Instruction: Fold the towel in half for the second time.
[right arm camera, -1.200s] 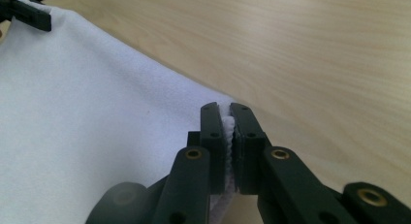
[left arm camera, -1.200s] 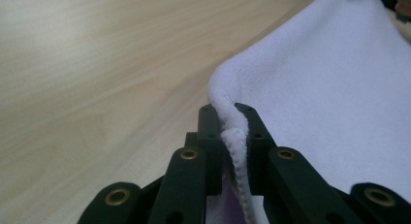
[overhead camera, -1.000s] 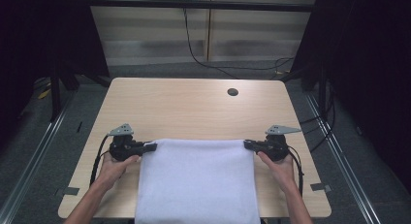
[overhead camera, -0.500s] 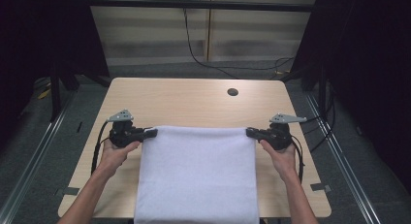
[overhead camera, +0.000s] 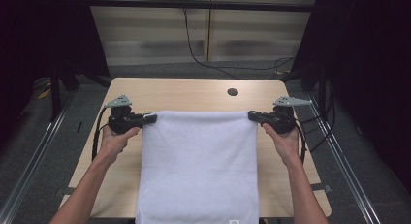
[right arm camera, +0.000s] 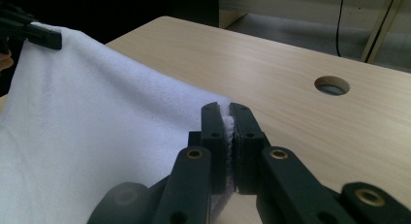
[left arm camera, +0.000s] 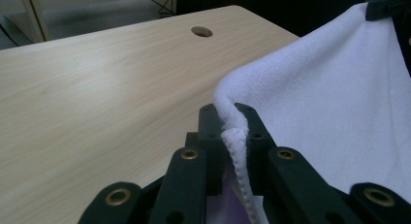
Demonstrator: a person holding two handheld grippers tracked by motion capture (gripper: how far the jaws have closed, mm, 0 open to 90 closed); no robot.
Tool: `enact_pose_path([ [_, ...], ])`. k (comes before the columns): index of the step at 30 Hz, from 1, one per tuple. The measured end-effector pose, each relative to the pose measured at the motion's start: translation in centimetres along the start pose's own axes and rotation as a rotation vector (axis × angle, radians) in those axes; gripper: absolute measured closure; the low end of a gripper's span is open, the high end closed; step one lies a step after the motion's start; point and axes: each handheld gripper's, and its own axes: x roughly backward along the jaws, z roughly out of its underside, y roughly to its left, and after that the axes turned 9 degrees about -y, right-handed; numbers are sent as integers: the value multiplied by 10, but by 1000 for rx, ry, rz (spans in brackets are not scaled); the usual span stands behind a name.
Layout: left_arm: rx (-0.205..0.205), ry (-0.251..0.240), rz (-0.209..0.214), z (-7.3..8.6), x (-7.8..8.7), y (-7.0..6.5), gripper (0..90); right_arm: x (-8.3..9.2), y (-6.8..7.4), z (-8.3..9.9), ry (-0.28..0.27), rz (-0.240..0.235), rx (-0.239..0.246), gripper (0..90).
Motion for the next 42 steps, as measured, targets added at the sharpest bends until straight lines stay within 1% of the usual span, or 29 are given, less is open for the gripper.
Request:
enact_pose_path([
  [3, -8, -4, -10, -7, -3, 2, 825, -2, 0, -7, 7, 8, 13, 860],
  [5, -21, 5, -25, -12, -6, 4, 825, -3, -1, -12, 0, 14, 12, 860],
  [8, -20, -22, -30, -24, -7, 7, 825, -5, -5, -22, -3, 24, 17, 860],
  [10, -33, -24, -37, -32, -9, 6, 825, -5, -6, -28, -13, 31, 18, 860],
  [13, -46, -49, -34, -43, -9, 3, 825, -4, -9, -38, -23, 45, 33, 860],
  [14, -50, -57, -26, -46, -9, 1, 825, -4, -9, -41, -24, 48, 34, 860],
  [16, -62, -48, -22, -46, -10, -2, 825, -2, -8, -45, -37, 55, 41, 860],
  [17, -65, -46, -26, -45, -10, -3, 825, 0, -7, -45, -40, 53, 43, 861],
  [20, -71, -38, -17, -38, -9, -5, 825, 3, -4, -39, -42, 47, 48, 861],
  [24, -75, -40, 2, -26, -1, -9, 822, 13, 3, -26, -49, 22, 52, 860],
  [29, -96, -52, 37, -12, 13, -21, 821, 28, 12, -11, -59, -2, 63, 859],
  [30, -94, -51, 40, -9, 16, -25, 819, 30, 14, -9, -58, -5, 68, 860],
  [32, -96, -45, 61, -1, 20, -30, 818, 35, 20, -3, -60, -14, 77, 859],
  [34, -109, -30, 69, 7, 24, -35, 816, 40, 25, 5, -52, -24, 79, 858],
  [37, -108, -24, 80, 20, 32, -41, 814, 47, 32, 16, -44, -40, 86, 858],
  [40, -93, -25, 90, 31, 39, -45, 810, 54, 41, 30, -28, -51, 92, 857],
  [42, -90, -23, 93, 38, 44, -49, 809, 59, 47, 42, -11, -58, 89, 856],
])
